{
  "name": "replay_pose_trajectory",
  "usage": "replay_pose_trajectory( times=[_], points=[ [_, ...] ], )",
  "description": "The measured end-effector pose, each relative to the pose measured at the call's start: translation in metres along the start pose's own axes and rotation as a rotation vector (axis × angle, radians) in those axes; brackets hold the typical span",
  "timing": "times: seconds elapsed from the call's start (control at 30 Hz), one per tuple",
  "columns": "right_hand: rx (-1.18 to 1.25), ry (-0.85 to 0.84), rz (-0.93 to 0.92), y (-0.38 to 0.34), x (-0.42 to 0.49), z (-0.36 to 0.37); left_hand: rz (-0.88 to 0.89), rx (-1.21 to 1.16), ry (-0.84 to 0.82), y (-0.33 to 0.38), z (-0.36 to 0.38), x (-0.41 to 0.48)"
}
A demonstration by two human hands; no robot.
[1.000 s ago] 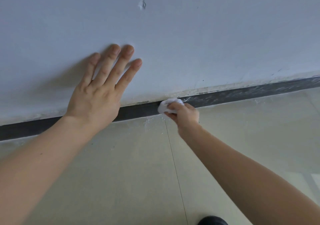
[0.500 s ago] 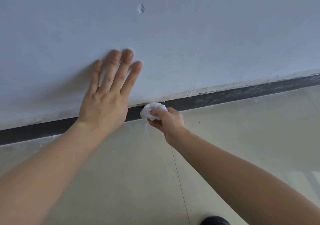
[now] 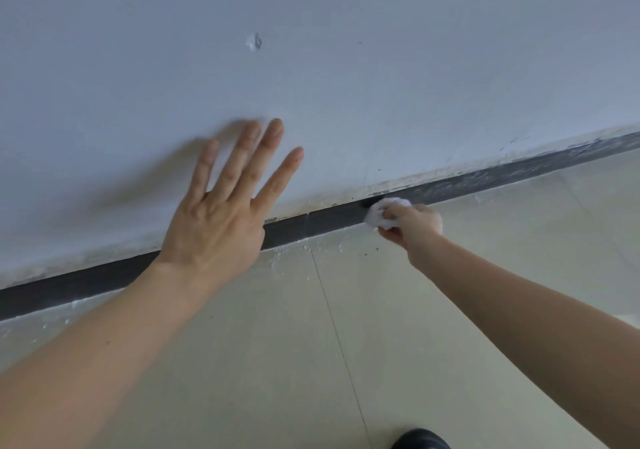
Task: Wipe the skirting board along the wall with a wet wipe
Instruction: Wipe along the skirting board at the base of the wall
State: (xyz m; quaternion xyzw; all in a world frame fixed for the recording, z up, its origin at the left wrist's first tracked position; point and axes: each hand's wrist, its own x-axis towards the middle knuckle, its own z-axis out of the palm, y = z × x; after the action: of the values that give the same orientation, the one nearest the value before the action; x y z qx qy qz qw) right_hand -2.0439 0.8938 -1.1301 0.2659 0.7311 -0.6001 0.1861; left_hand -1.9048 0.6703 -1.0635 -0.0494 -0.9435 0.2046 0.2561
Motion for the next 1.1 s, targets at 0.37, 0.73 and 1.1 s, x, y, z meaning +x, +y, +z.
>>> replay_pose_trajectory(
  times=[0.37,0.73,1.1],
  points=[
    [-0.376,-0.408,-0.091,0.033,-0.023,-0.011,0.175,0.171,0.047,0.052,0.012,0.085],
    [-0.001,-0.129,0.022,0.021,0.041,-0.009,0.099,0.227,-0.004,0.070,0.016,0.096],
    [0.115,-0.270,0.148,0.031,0.017,-0.009,0.128,0.398,-0.004,0.068,0.021,0.093]
  ],
)
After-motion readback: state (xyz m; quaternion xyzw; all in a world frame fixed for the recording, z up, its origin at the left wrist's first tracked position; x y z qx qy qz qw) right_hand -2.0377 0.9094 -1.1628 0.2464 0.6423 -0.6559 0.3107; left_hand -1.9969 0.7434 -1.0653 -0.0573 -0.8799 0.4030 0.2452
